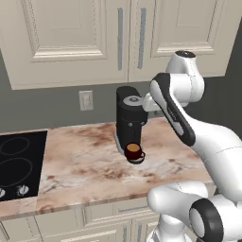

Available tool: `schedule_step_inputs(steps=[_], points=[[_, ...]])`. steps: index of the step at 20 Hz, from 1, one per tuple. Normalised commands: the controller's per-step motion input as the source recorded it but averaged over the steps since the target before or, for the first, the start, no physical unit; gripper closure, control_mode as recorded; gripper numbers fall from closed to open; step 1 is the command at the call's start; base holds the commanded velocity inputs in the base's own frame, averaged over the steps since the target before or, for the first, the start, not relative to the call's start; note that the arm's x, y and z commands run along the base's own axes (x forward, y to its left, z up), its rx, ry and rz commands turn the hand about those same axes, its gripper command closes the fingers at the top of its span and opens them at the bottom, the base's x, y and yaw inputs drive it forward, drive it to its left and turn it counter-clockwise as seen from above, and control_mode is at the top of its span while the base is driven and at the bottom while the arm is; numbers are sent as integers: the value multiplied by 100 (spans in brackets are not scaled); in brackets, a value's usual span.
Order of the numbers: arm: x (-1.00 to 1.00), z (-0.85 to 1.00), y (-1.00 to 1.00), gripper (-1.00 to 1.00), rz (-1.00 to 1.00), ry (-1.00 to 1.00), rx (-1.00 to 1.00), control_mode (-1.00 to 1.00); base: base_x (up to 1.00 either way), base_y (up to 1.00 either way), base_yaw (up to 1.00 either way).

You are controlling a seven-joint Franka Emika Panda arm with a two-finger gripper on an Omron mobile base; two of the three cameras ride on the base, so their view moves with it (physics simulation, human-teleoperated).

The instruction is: Pick up the brewed coffee from the coffee machine and place it next to the breakfast plate on the dining counter.

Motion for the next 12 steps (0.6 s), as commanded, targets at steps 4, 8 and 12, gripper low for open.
schedule_step_inputs(steps=[4, 8, 12], points=[[-33, -15, 0, -100, 2, 0, 0, -100, 0, 0, 0], [-62, -25, 0, -100, 11, 0, 0, -100, 0, 0, 0], [-52, -34, -1, -100, 9, -11, 0, -100, 0, 0, 0]])
